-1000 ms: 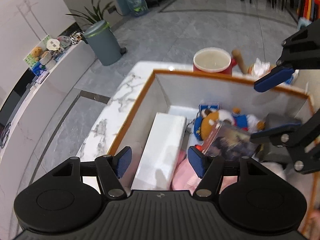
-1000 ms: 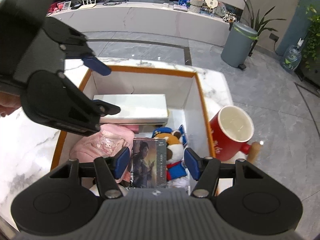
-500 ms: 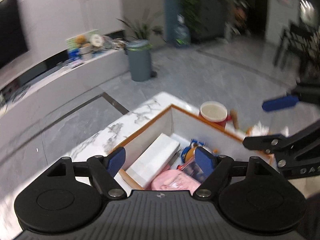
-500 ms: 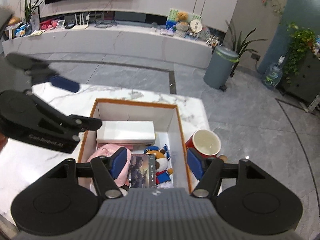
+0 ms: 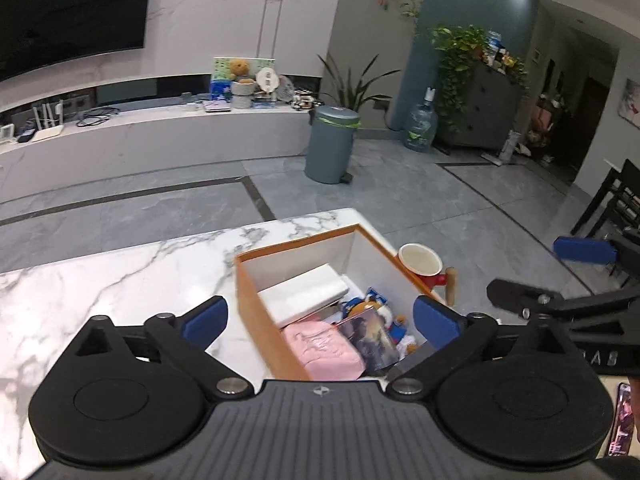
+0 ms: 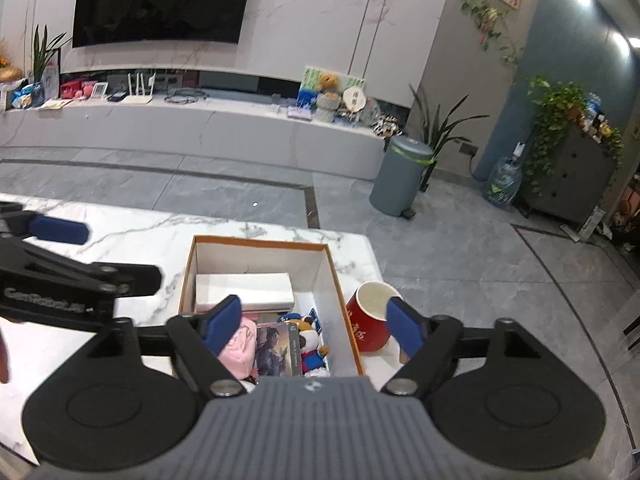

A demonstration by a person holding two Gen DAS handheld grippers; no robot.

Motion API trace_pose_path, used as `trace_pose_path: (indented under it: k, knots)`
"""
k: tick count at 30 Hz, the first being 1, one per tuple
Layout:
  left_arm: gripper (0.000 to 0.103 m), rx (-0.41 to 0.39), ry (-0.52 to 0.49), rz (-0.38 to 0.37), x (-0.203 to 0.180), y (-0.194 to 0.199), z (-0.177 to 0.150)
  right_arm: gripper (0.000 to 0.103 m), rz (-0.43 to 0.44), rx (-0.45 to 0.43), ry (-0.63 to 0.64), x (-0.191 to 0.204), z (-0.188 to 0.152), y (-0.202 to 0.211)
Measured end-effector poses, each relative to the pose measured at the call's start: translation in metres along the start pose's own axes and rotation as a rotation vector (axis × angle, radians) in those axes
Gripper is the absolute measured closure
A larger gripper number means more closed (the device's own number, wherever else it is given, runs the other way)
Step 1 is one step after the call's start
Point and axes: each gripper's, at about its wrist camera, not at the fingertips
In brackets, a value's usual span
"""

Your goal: Organize objects

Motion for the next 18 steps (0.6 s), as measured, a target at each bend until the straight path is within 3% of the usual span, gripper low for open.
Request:
trace_pose_path:
  k: [6,10,13,18]
  knots:
    - [0.000,0.058,-0.028,0.094,0.001,-0.006,-0.020,0.013,0.009,-0.003,-0.094,0.004,-0.014,-0.009]
    - [0.000,0.113,-0.005,0.200,-0.004,-0.021,-0.023,0.009,0.003,0.008,-0.135,0.010,-0.028,-0.023]
    - [0.000,0.109,-0.063,0.207,-0.009,-0.028,-0.041,0.001,-0.011,0.012,-0.153,0.007,-0.034,-0.029]
    - [0.000,0.198,0.014,0.142,0.001,-0.042,-0.072,0.001,-0.043,0.100,-0.183,0.001,-0.047,-0.055]
Point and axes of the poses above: each gripper's, at about its wrist camera, not at the fingertips, and y roughly against the way its jaws point, x to its left, z to its top, and after that the axes turned 7 degrees about -x, right-handed
